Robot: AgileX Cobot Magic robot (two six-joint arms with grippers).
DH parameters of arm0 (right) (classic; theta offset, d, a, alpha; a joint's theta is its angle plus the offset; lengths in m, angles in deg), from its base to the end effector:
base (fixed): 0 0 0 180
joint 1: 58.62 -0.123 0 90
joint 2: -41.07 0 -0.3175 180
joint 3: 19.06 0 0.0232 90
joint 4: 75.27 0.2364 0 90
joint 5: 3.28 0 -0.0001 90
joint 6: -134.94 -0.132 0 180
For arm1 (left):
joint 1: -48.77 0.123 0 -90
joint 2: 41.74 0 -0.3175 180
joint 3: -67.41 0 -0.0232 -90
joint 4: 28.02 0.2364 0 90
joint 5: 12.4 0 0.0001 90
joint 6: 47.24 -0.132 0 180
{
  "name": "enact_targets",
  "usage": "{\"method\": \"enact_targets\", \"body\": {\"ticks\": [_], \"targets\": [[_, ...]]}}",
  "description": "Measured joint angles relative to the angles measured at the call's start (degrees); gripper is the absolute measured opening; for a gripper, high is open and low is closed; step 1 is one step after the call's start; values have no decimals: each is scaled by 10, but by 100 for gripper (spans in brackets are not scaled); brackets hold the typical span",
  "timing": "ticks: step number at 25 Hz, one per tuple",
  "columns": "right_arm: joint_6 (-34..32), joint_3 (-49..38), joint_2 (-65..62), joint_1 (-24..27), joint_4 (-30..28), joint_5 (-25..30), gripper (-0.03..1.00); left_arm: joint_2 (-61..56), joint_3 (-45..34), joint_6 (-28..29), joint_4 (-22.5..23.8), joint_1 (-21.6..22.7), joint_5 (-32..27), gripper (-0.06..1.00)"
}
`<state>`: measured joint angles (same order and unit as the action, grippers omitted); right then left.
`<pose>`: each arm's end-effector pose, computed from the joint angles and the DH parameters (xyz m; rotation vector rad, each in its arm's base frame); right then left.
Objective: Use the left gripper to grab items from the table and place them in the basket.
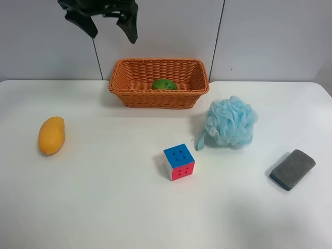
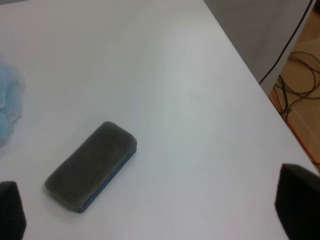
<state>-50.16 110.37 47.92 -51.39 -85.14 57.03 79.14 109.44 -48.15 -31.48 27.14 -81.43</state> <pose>-0.0150 -0.0179 0.2476 0.2254 2.0379 -0.2298 0.4253 -0.1766 0.3523 0.4999 2.5444 -0.2141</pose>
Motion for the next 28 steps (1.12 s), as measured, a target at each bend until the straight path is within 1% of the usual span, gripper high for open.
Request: {"method": "enact_targets", "body": {"ticks": [3,5,7,10,13,17,23,28], "targets": [[0,0,0,0,0,0,99,-58,-41,-9,7,0,-1,99],[0,0,0,0,0,0,99,-110,-97,-12,12,0,-1,99],[0,0,0,0,0,0,99,-165,-164,-17,14,0,-1,99],[0,0,0,0,0,0,99,-263,-288,-34,12,0,-1,99],[0,0,0,0,0,0,99,-378,-416,-49,4,0,14,99],[0,0,0,0,0,0,99,-529,-548,-52,0,0,28,99],[0,0,0,0,0,0,99,-740,-682,-52,0,0,11,99],[0,0,0,0,0,0,99,-875,-769,-54,0,0,16,99]]}}
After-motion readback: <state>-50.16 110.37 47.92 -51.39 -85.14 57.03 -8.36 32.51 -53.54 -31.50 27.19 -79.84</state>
